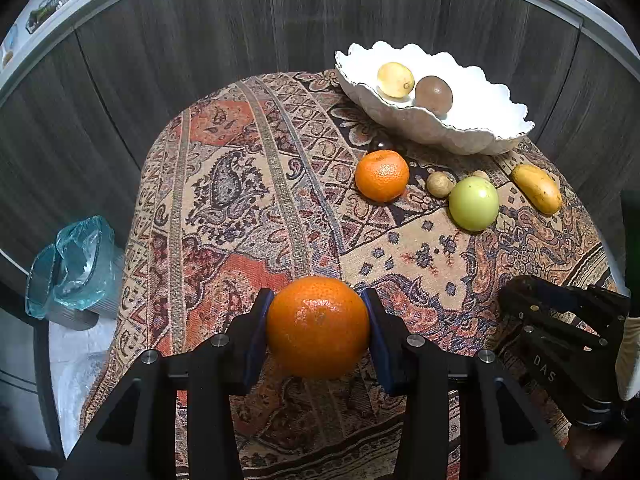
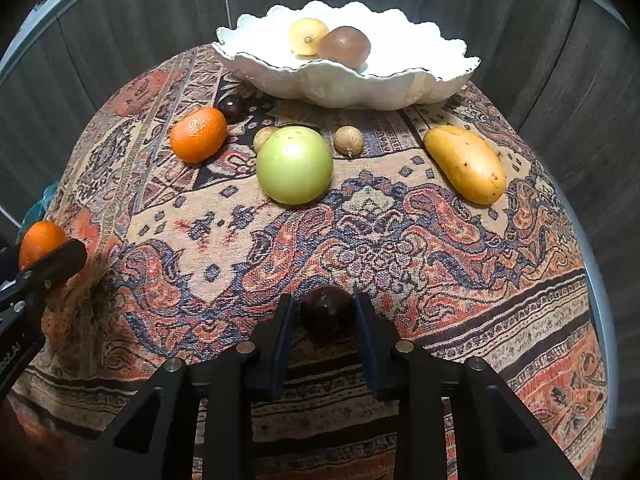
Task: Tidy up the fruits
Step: 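Grasp the orange with the left tool while the right tool grasps the dark plum, then carry the orange and plum over the white bowl and release them, then withdraw both tools from the bowl back over the table, then grasp the green apple with the left tool while the right tool grasps the yellow mango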
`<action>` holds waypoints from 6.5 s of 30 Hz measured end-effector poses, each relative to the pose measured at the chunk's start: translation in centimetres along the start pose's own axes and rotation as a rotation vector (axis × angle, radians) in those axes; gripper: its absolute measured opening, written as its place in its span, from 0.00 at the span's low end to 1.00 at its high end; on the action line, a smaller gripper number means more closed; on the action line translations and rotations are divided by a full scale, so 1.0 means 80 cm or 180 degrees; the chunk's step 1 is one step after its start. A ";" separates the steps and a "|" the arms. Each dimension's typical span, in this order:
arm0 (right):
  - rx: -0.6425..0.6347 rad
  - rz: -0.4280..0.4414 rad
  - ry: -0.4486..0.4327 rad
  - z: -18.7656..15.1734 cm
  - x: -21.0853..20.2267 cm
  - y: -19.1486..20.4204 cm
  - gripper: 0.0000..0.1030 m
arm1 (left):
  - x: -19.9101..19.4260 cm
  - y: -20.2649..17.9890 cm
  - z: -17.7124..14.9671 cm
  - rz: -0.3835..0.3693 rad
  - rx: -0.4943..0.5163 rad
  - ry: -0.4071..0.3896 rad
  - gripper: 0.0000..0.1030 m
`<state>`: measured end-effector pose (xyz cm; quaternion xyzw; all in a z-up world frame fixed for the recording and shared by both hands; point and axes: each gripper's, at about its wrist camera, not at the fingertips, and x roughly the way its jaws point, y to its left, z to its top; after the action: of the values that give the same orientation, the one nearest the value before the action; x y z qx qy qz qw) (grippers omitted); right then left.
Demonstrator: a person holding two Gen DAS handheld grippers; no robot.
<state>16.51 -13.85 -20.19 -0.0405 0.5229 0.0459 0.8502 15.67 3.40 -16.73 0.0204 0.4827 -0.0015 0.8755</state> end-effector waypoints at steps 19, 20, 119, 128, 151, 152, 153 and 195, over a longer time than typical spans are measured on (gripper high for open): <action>-0.0024 0.0095 -0.0295 0.031 -0.046 0.002 0.27 | -0.010 -0.006 0.028 -0.0047 -0.0004 -0.0105 0.42; -0.0024 0.0097 -0.0332 0.036 -0.051 0.001 0.27 | -0.012 -0.007 0.032 -0.0051 0.0002 -0.0121 0.42; 0.0170 -0.0366 -0.1232 0.177 -0.155 -0.091 0.84 | -0.079 -0.083 0.207 0.0080 0.0483 -0.0926 0.95; 0.0240 -0.0381 -0.1267 0.158 -0.171 -0.108 0.84 | -0.098 -0.098 0.190 0.0068 0.0466 -0.0964 0.97; 0.0260 -0.0441 -0.1018 0.107 -0.121 -0.149 0.84 | -0.036 -0.142 0.131 -0.0016 0.0225 -0.0631 0.99; 0.0241 -0.0452 -0.1007 0.105 -0.117 -0.150 0.84 | -0.031 -0.143 0.128 -0.0032 0.0222 -0.0597 0.99; 0.0227 -0.0455 -0.1000 0.104 -0.113 -0.151 0.84 | -0.026 -0.145 0.125 -0.0049 0.0218 -0.0563 0.99; 0.0180 -0.0277 -0.0514 0.082 0.013 -0.162 0.84 | 0.111 -0.180 0.090 -0.0198 0.0269 0.0118 0.49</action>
<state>24.37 -25.89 -17.89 -0.0353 0.4515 -0.0027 0.8916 26.15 -11.09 -20.88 0.0423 0.4987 -0.0487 0.8644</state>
